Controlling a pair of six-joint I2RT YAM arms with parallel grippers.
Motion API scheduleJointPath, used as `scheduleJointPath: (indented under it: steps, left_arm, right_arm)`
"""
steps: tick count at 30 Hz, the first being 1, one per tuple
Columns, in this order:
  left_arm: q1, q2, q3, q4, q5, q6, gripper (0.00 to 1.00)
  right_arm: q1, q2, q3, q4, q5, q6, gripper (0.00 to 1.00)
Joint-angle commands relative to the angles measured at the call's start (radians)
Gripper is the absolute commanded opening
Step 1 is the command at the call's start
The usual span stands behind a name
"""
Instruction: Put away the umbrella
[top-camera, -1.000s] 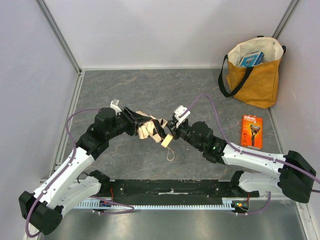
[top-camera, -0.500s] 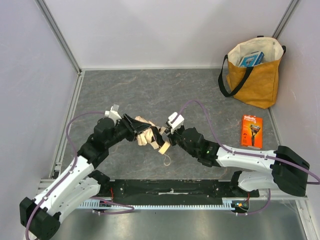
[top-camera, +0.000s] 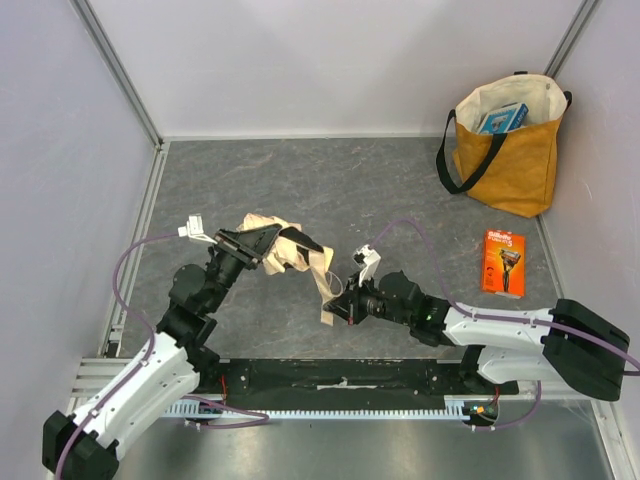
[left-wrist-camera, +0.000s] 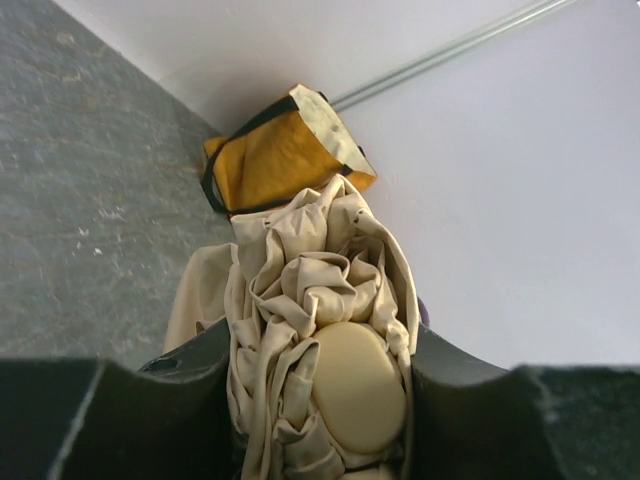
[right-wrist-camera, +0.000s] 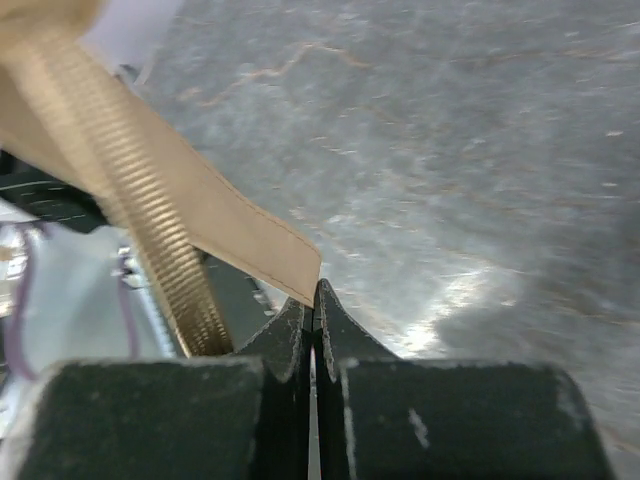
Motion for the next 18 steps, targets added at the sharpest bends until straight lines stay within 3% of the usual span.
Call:
scheduleJointPath:
  steps: [1, 5, 8, 12, 18]
  left_arm:
    - [-0.002, 0.073, 0.105, 0.235, -0.092, 0.118, 0.02]
    - [-0.002, 0.100, 0.142, 0.182, -0.109, 0.278, 0.02]
    - [-0.004, 0.111, 0.106, 0.206, -0.028, 0.347, 0.02]
    - [-0.002, 0.068, -0.044, 0.333, 0.064, 0.375, 0.02]
    - [-0.002, 0.013, -0.209, 0.458, 0.072, 0.413, 0.02]
  right_arm:
    - [0.022, -0.029, -0.007, 0.228, -0.228, 0.205, 0.00]
    - [0.073, -0.047, 0.057, 0.314, -0.309, 0.261, 0.00]
    - [0.077, -0.105, 0.155, 0.270, -0.288, 0.277, 0.00]
    - [-0.005, -0.142, 0.459, -0.192, -0.222, 0.165, 0.00]
    - [-0.166, 0.023, 0.859, -0.368, -0.435, 0.177, 0.00]
